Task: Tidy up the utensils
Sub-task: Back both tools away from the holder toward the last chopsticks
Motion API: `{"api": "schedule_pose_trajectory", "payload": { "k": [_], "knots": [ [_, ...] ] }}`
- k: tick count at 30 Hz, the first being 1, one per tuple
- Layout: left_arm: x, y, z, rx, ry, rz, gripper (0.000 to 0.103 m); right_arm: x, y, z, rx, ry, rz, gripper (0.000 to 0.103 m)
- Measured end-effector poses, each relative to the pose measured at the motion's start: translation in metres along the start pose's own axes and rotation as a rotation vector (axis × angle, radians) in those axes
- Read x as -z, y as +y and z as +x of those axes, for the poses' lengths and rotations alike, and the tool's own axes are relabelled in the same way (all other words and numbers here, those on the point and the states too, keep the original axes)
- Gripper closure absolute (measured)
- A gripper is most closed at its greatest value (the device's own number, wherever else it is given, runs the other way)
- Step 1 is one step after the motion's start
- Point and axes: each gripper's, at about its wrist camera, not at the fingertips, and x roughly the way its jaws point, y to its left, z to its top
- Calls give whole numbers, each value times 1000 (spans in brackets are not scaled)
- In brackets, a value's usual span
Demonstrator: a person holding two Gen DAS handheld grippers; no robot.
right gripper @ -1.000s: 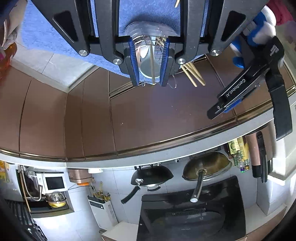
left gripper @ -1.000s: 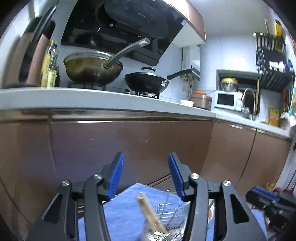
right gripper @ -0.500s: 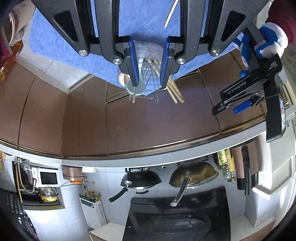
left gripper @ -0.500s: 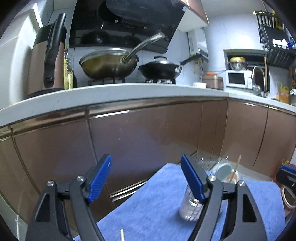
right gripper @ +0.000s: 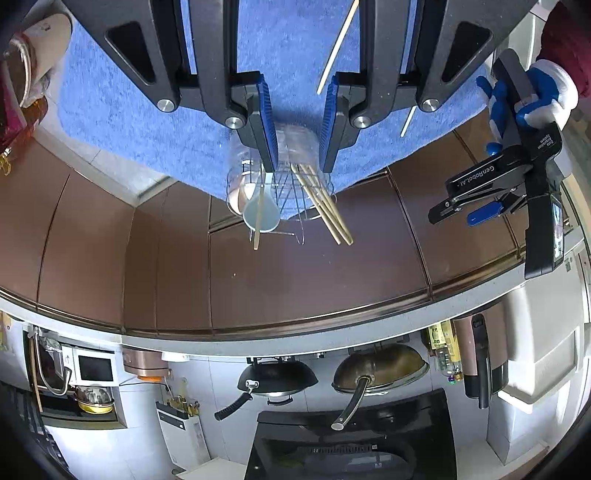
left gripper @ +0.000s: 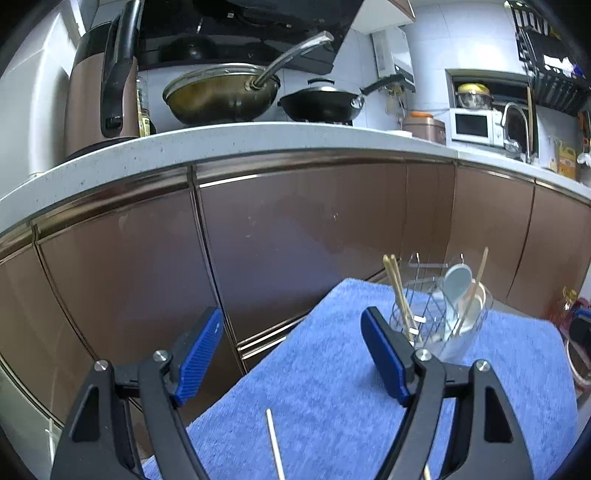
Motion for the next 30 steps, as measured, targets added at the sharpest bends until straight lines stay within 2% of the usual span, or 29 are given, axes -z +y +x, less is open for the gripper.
{"api": "schedule_pose_trajectory", "payload": {
  "k": [8, 22, 30],
  "knots": [
    [18, 3, -1, 37, 67, 28, 27, 7, 9, -6, -10, 20, 4, 80],
    [41, 20, 8, 30, 148, 19, 27, 18, 21, -9, -25, 48, -5, 79],
    [56, 33, 31, 40, 267, -9, 27, 19, 18, -1, -30, 76, 7, 78]
  ]
}}
